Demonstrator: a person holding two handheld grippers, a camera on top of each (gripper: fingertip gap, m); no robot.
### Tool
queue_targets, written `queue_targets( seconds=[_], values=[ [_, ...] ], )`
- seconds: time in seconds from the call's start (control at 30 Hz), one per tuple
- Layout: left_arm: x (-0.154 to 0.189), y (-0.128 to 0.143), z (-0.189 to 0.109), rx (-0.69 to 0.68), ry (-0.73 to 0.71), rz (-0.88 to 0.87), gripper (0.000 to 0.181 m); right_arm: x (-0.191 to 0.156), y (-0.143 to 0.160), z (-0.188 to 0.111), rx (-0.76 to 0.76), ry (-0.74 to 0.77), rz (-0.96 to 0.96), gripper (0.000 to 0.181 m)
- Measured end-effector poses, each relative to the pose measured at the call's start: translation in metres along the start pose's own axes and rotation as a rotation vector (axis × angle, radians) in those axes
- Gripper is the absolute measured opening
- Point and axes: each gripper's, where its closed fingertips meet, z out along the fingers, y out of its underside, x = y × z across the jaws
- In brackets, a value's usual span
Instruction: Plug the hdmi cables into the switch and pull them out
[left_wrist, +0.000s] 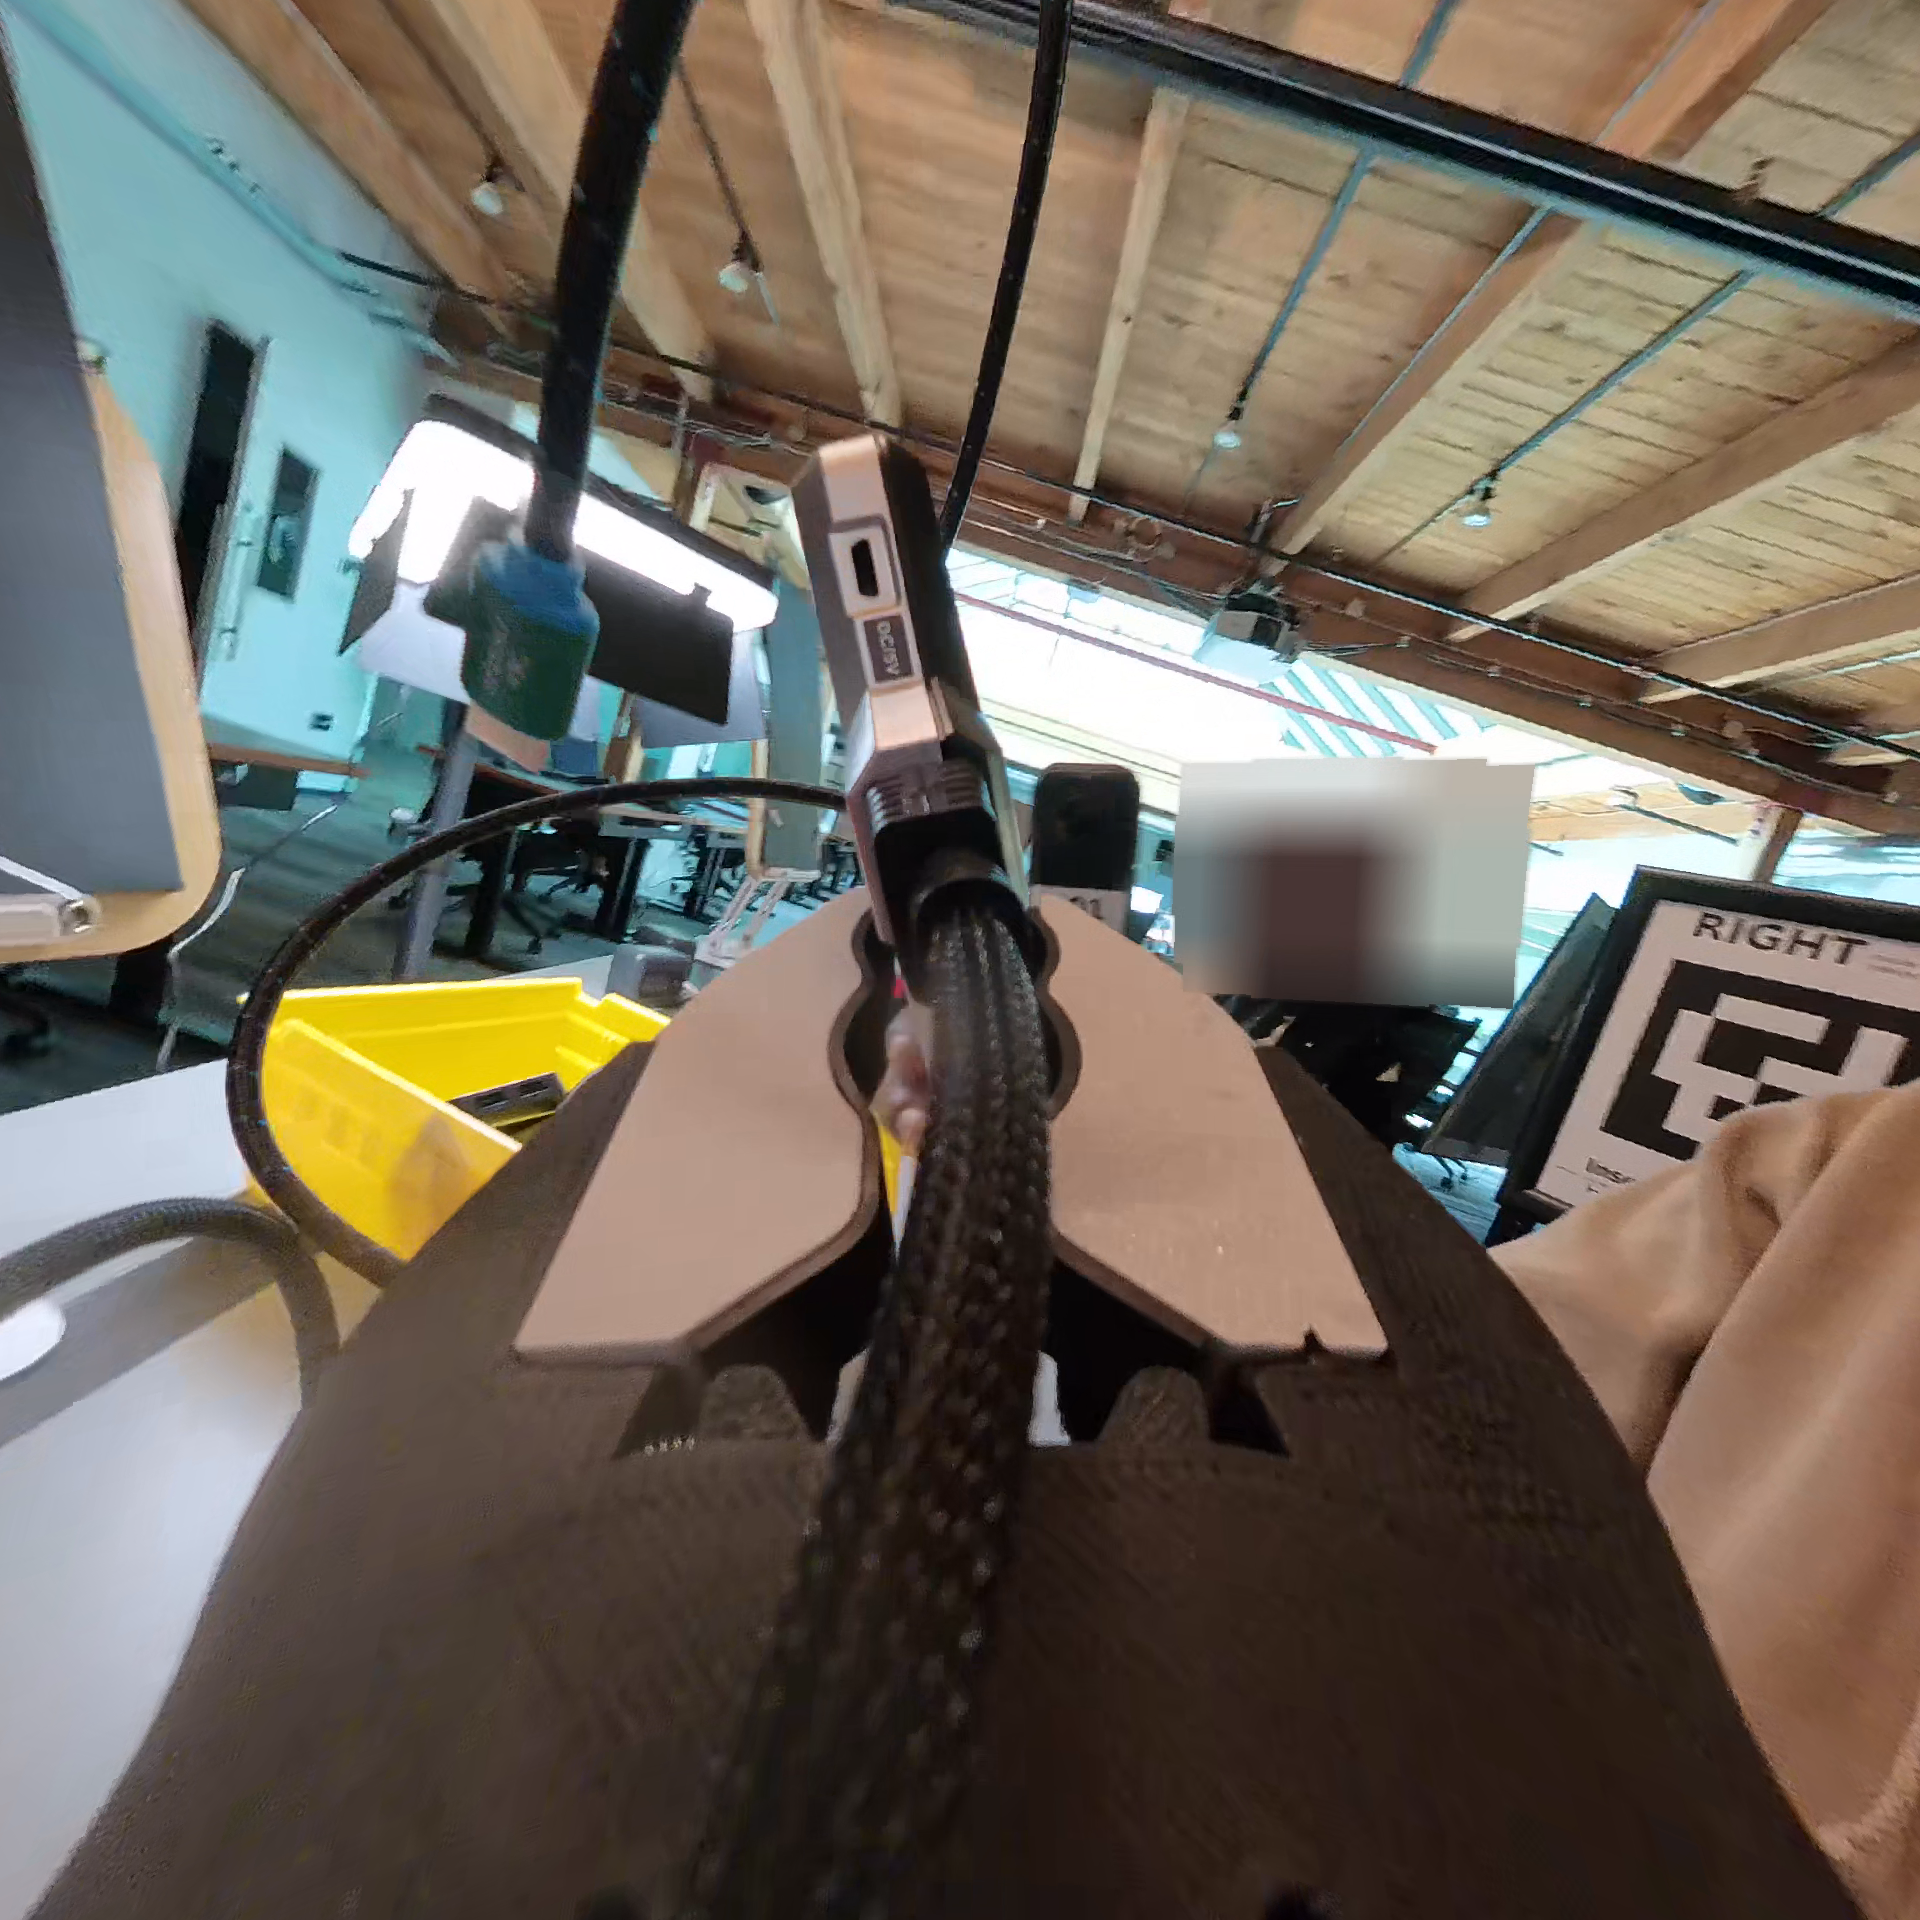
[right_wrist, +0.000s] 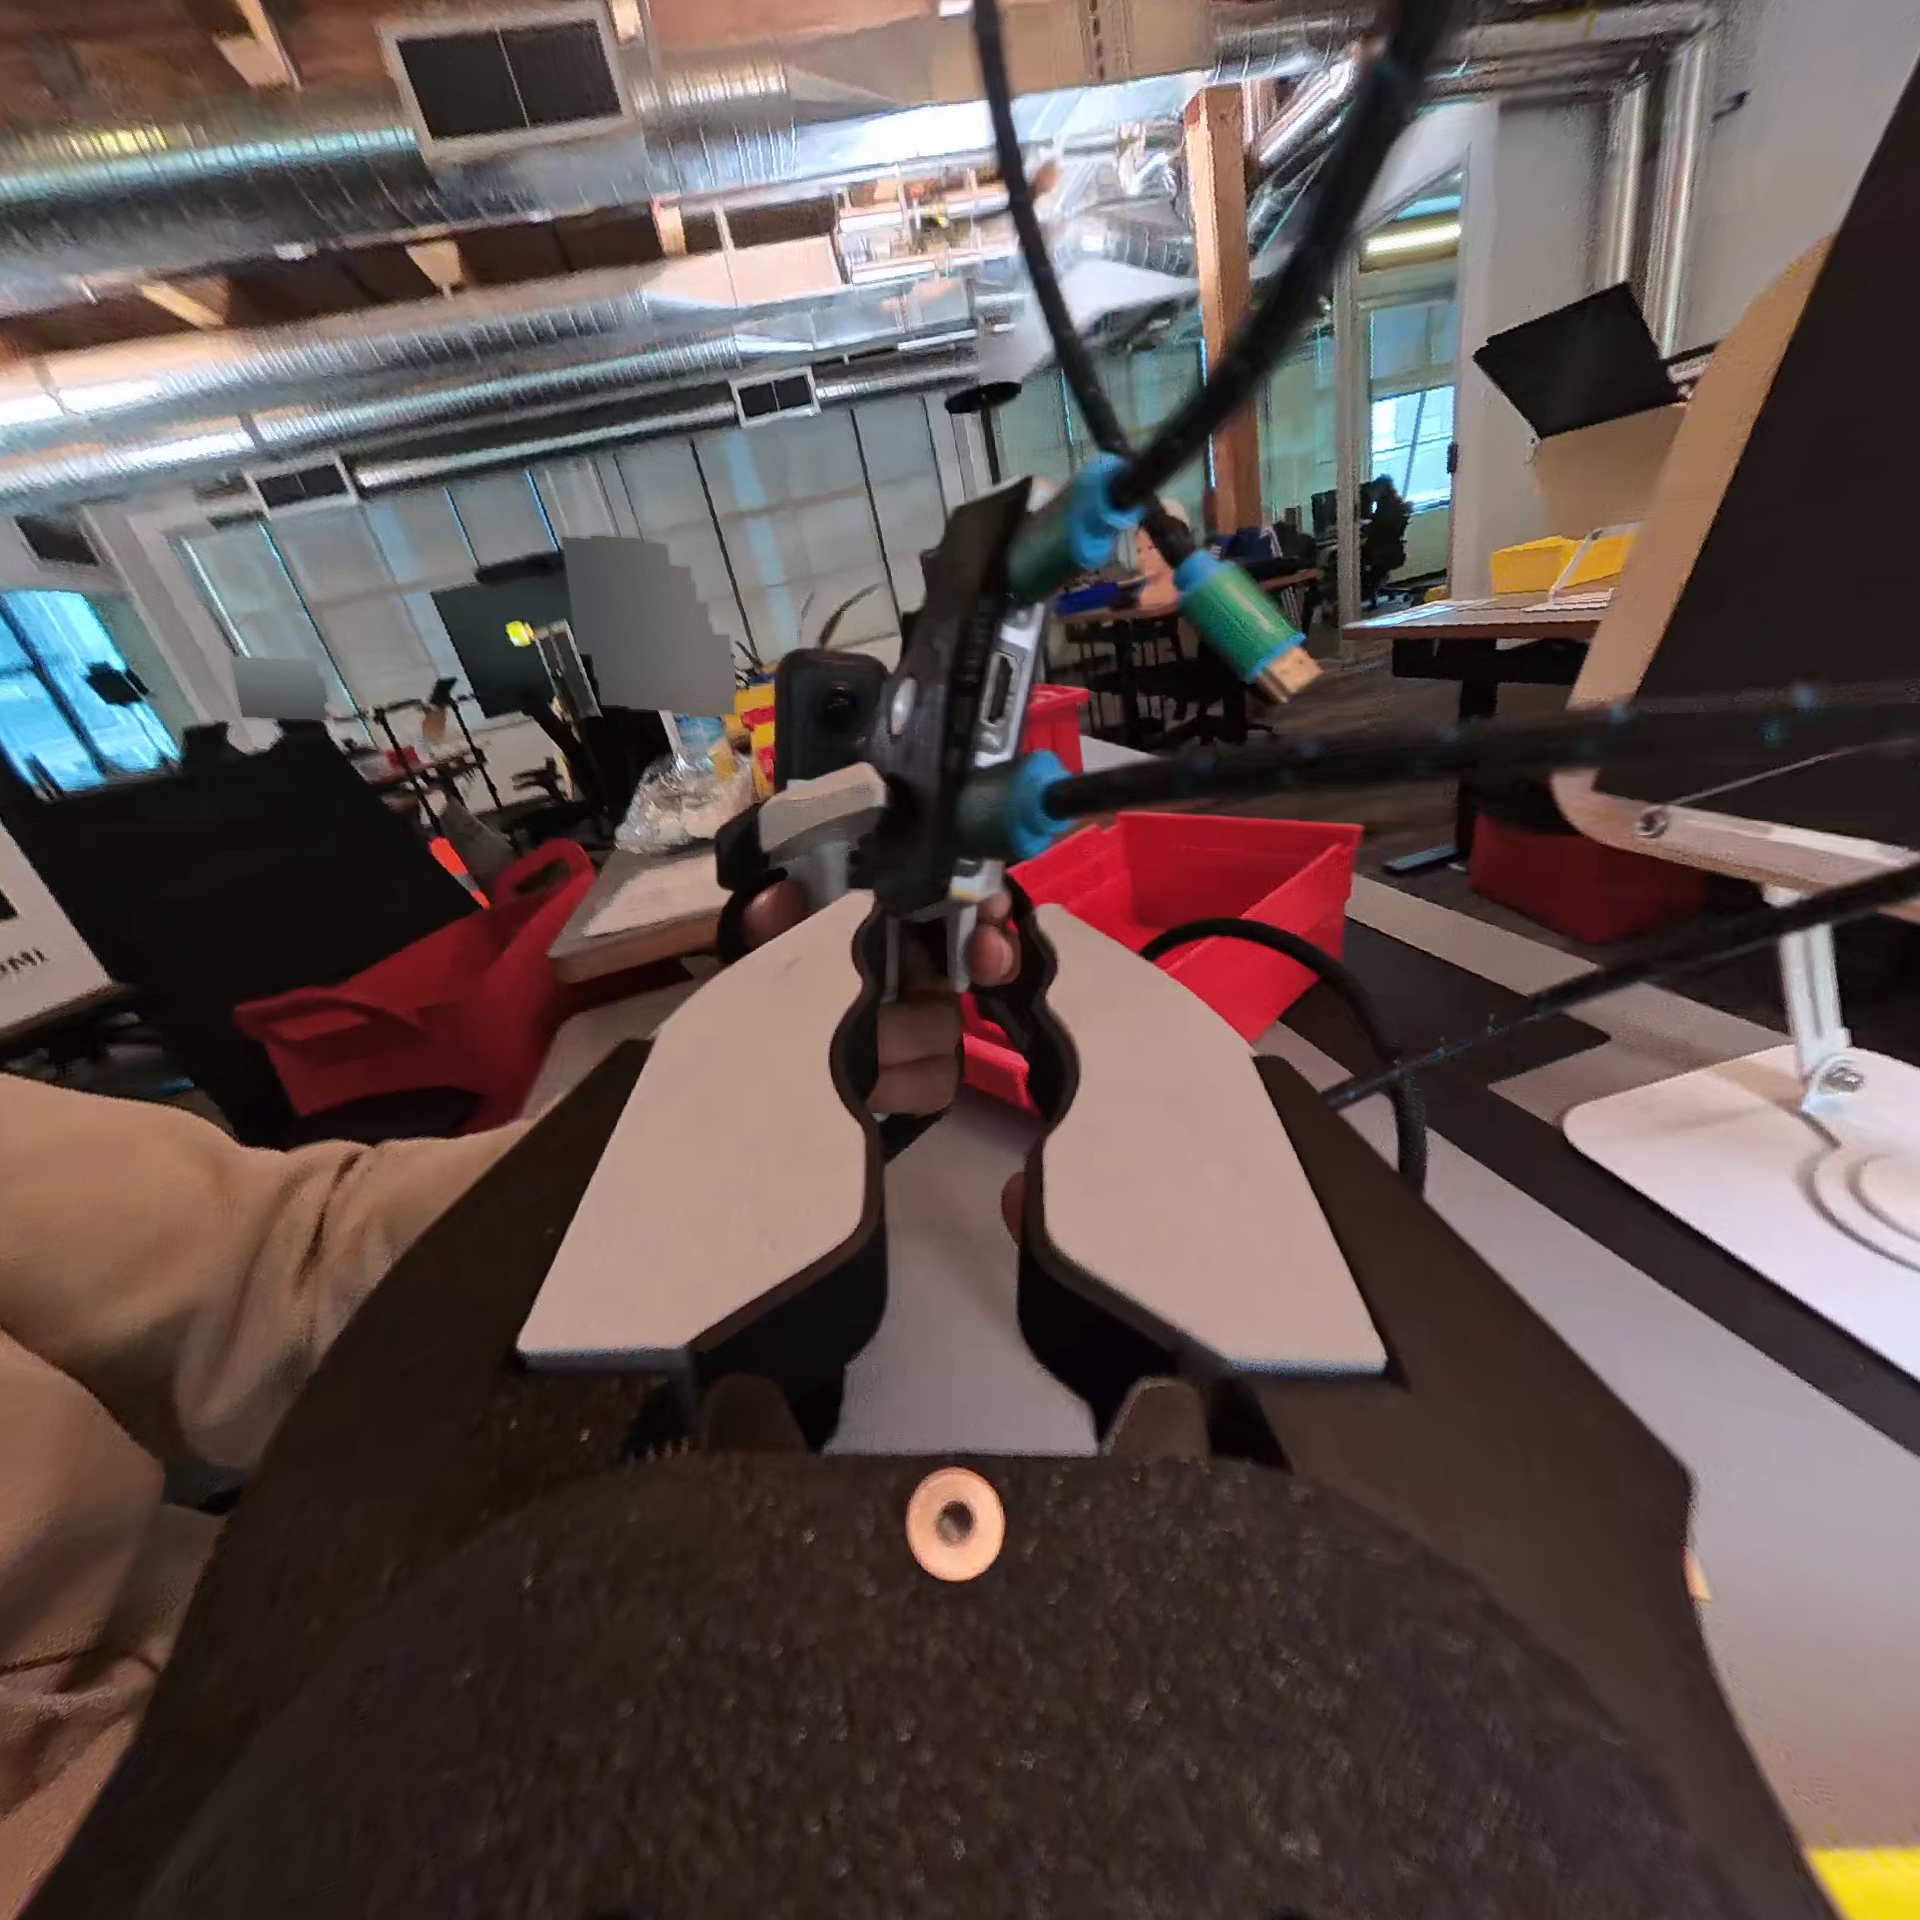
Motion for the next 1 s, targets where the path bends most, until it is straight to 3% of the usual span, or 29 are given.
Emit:
queue_targets(
  seconds=[0.13,0.27,0.67,1.0],
  values=[
    [0.016,0.009,0.007,-0.062,0.073,0.032,0.025,-0.007,-0.004,0.004,0.085,-0.077,0.093,0.033],
    [0.028,0.022,0.015,-0.136,0.109,0.093,0.027,-0.018,-0.009,0.0,0.116,-0.152,0.095,0.012],
    [0.042,0.047,0.017,-0.323,0.173,0.096,0.025,-0.043,0.006,-0.002,-0.037,-0.14,-0.368,0.012],
    [0.052,0.044,0.022,-0.312,0.144,0.306,0.023,-0.046,0.01,-0.012,-0.094,-0.19,-0.357,0.012]
  ],
)
